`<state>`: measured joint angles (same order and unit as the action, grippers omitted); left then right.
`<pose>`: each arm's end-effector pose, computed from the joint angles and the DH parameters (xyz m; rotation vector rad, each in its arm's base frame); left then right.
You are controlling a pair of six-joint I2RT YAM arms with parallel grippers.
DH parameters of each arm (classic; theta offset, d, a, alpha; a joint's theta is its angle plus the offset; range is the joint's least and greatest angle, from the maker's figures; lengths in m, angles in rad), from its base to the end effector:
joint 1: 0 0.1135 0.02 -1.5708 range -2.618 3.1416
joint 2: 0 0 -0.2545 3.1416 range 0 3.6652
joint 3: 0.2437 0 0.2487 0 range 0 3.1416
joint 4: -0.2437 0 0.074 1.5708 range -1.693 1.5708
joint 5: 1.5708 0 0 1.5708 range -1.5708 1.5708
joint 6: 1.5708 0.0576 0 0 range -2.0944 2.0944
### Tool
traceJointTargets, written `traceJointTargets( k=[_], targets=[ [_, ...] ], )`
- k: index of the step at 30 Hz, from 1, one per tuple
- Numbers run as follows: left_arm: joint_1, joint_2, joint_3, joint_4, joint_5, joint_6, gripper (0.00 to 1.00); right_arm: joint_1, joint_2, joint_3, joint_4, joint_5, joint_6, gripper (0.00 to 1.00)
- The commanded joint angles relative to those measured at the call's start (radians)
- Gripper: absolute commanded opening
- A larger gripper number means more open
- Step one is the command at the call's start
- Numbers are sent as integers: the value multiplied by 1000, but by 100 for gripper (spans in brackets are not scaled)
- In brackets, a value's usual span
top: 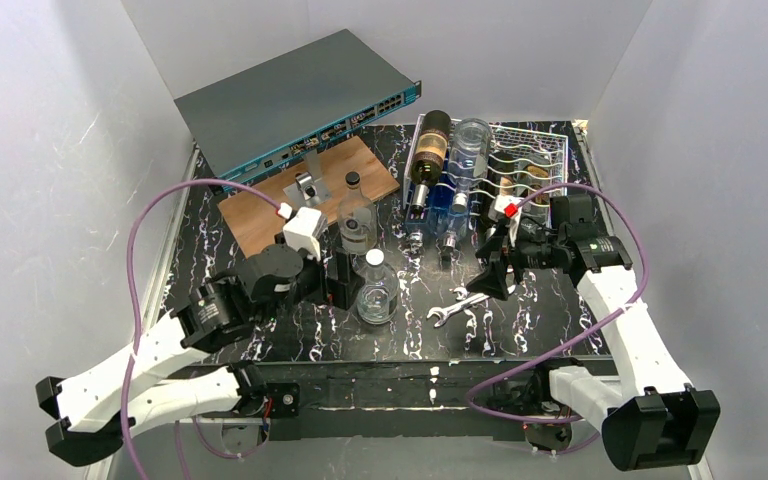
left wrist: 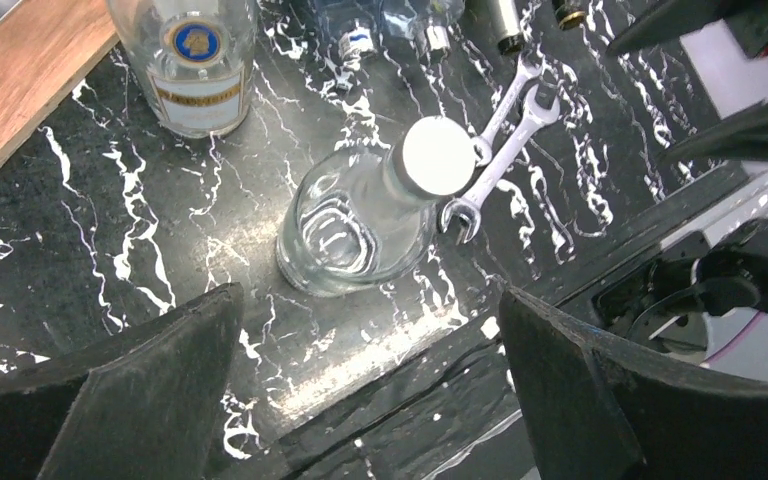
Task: Take the wine bottle off the wine rack
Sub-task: Place the wine bottle at the center of the board, then move the wine bottle to the center of the board.
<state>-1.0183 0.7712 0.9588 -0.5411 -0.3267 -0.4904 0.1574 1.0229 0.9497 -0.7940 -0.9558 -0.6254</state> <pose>0.1123 -0.1470 0.3504 0.2934 1.9465 -0.6984 0.1920 0.0781 0.2912 -1.1763 1.7982 0.8839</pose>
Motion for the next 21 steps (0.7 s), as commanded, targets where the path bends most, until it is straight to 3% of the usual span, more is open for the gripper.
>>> traceJointTargets(
  k=[1, 11, 21],
  targets=[
    [-3, 106, 155, -147, -71, -92, 98, -46, -23, -58, 133, -76, 31, 98],
    [-11, 361, 400, -296, -121, -144, 98, -86, -11, -97, 187, -23, 56, 98],
    [-65, 519, 458, -296, -209, -133, 98, -91, -14, -119, 236, 51, 102, 98]
  ],
)
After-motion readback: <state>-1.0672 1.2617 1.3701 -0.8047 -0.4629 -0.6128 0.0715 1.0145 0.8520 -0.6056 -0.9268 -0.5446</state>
